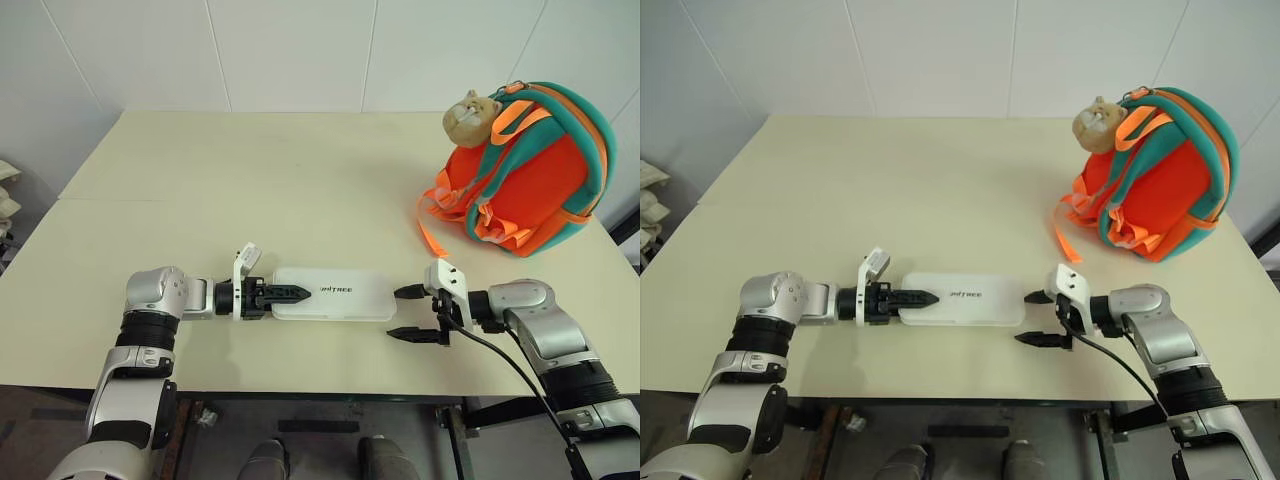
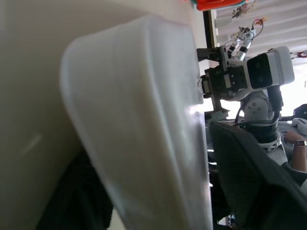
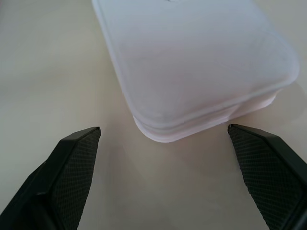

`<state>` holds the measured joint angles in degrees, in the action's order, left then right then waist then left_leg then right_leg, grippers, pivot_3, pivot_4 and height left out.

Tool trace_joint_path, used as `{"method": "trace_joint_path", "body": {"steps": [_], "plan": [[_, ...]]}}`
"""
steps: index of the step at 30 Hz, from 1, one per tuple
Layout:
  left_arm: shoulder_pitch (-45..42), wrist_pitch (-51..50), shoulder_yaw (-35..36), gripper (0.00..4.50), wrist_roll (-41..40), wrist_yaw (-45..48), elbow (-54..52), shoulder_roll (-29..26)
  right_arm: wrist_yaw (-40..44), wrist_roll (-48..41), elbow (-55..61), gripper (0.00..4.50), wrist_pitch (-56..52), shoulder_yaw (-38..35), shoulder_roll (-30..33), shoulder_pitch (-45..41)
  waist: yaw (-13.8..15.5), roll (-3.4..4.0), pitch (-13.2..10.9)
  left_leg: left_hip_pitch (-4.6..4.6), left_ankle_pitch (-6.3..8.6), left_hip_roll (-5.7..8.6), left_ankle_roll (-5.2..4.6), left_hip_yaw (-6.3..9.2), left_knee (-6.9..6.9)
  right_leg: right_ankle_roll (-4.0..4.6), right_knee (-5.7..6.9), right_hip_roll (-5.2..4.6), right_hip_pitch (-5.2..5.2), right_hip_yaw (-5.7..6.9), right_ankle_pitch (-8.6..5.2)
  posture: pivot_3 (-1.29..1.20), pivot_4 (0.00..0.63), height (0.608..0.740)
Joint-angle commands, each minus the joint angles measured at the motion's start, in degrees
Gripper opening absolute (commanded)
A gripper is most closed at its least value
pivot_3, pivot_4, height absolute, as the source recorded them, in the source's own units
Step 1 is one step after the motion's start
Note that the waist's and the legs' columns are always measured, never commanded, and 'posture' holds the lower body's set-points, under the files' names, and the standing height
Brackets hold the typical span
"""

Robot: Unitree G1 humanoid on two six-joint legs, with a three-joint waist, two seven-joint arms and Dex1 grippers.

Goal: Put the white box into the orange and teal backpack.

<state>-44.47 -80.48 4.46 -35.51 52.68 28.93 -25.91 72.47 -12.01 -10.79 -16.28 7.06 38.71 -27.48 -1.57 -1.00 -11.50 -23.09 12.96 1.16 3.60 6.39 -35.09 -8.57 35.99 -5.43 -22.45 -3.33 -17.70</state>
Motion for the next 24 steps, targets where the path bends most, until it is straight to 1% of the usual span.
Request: {"method": "trace_joint_path", "body": {"steps": [1, 3, 5, 7, 10, 15, 17, 20, 24], "plan": [[0.78, 0.54, -1.91, 1.65, 1.04, -0.51, -0.62, -1.25, -0.55, -1.34, 2.34, 4.5, 0.36, -1.79, 0.84, 0.61, -0.01, 0.0, 0.0, 0.0, 0.0, 0.0, 0.0, 0.0, -0.01, 0.0, 0.0, 0.0, 0.0, 0.0, 0.0, 0.0, 0.15, 0.74], [2.0, 0.92, -2.89, 1.34, 0.63, 0.09, -2.69, -1.48, -0.67, -1.63, 3.08, 4.5, 0.23, -2.09, 1.03, 1.62, -0.01, -0.01, 0.01, 0.02, 0.0, 0.0, 0.0, 0.0, -0.02, 0.0, 0.01, 0.0, 0.03, 0.0, 0.0, 0.0, 0.15, 0.74], [3.41, 1.02, -0.4, 1.31, -0.51, -1.92, -5.57, -0.01, -2.19, -2.85, 5.71, 4.5, -0.79, -3.89, 1.05, 4.02, 0.0, -0.01, 0.01, 0.02, -0.01, -0.01, 0.01, 0.0, -0.02, 0.0, 0.01, 0.0, 0.03, 0.0, 0.01, 0.0, 0.15, 0.74], [4.47, 3.78, 2.54, 1.31, -1.61, -2.73, -8.31, 1.24, -4.67, -4.01, 7.98, 4.5, -1.95, -6.3, 0.93, 5.53, 0.1, -0.02, 0.01, 0.01, 0.0, -0.02, 0.0, 0.01, 0.0, 0.0, 0.0, -0.01, 0.03, 0.0, 0.0, 0.0, 0.15, 0.74], [5.49, 6.65, 5.51, 1.31, -2.81, -3.27, -11.32, 1.55, -9.61, -5.14, 9.91, 4.5, -3.6, -10.71, 1.04, 6.32, 0.12, -0.02, 0.01, -0.02, -0.01, 0.01, 0.0, 0.01, -0.03, -0.01, -0.02, -0.04, 0.01, -0.01, 0.01, 0.0, 0.15, 0.74], [6.93, 12.12, 6.03, 1.31, -2.59, -1.81, -14.52, -1.36, -18.03, -4.58, 7.43, 4.5, -5.52, -18.27, 3.26, 5.81, -0.03, -0.02, 0.01, 0.0, -0.07, -0.01, 0.01, 0.0, -0.02, 0.06, -0.02, -0.03, 0.0, -0.01, 0.08, 0.0, 0.15, 0.74], [7.43, 15.41, 5.08, 1.31, -1.65, -0.53, -15.61, -3.22, -22.36, -4.15, 5.38, 4.5, -6.35, -20.5, 3.36, 4.15, -0.1, -0.02, 0.01, 0.0, -0.07, -0.02, 0.01, -0.01, 0.0, 0.08, -0.04, -0.02, 0.0, -0.01, 0.07, 0.0, 0.15, 0.74], [8.76, 21.32, 0.92, 1.31, 1.01, 2.88, -18.92, -7.15, -28.29, -3.74, 2.35, 4.5, -7.56, -22.09, 2.53, -0.21, -0.24, -0.01, 0.01, -0.01, -0.07, -0.04, 0.01, -0.09, 0.04, 0.1, -0.04, -0.02, -0.07, -0.08, 0.07, 0.0, 0.15, 0.74], [9.5, 21.44, 2.29, 1.31, -1.06, 2.36, -20.83, -7.77, -37.16, -0.8, -4.12, 4.5, -7.93, -20.61, -0.23, -9.11, -0.27, -0.01, 0.0, 0.01, -0.07, -0.06, 0.0, -0.12, 0.09, 0.13, -0.04, -0.02, -0.08, -0.08, 0.06, 0.0, 0.15, 0.74]]}}
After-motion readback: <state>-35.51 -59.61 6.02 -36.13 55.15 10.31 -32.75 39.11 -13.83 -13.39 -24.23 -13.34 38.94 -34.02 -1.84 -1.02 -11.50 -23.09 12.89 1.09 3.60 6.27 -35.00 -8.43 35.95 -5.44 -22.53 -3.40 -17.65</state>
